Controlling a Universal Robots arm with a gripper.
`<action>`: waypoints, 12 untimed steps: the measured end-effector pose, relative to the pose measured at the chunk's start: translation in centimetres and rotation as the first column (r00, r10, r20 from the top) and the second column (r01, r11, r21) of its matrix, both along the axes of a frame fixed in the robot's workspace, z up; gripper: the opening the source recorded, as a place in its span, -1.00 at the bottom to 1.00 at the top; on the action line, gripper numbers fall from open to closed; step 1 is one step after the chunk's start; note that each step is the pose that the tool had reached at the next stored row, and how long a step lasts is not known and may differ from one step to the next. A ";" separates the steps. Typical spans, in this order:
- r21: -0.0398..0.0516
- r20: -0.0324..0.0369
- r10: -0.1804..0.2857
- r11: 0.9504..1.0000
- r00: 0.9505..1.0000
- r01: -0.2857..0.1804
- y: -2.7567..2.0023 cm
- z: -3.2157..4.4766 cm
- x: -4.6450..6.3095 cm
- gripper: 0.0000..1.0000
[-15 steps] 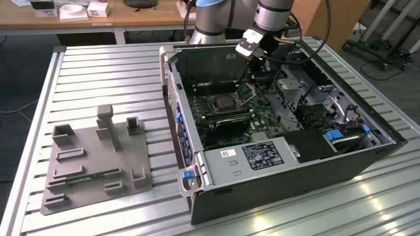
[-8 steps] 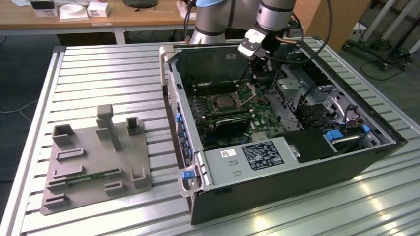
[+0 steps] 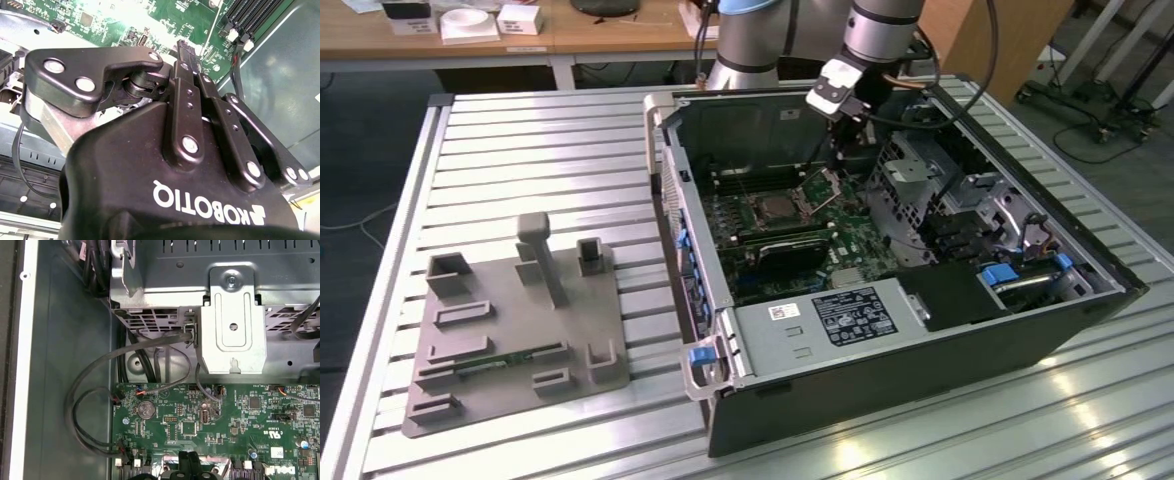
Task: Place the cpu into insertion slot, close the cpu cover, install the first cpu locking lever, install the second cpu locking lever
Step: 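Close the cpu cover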
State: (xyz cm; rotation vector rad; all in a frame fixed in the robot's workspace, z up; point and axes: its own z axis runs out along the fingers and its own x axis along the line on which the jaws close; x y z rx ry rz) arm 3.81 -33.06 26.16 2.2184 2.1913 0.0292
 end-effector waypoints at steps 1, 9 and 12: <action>0.000 0.000 0.000 1.000 1.000 0.000 0.00 0.00 0.1 -0.80; 0.000 0.000 0.000 1.000 1.000 0.000 0.00 -0.03 0.9 -0.80; 0.000 0.000 0.000 1.000 1.000 0.000 0.00 -0.09 1.2 -0.80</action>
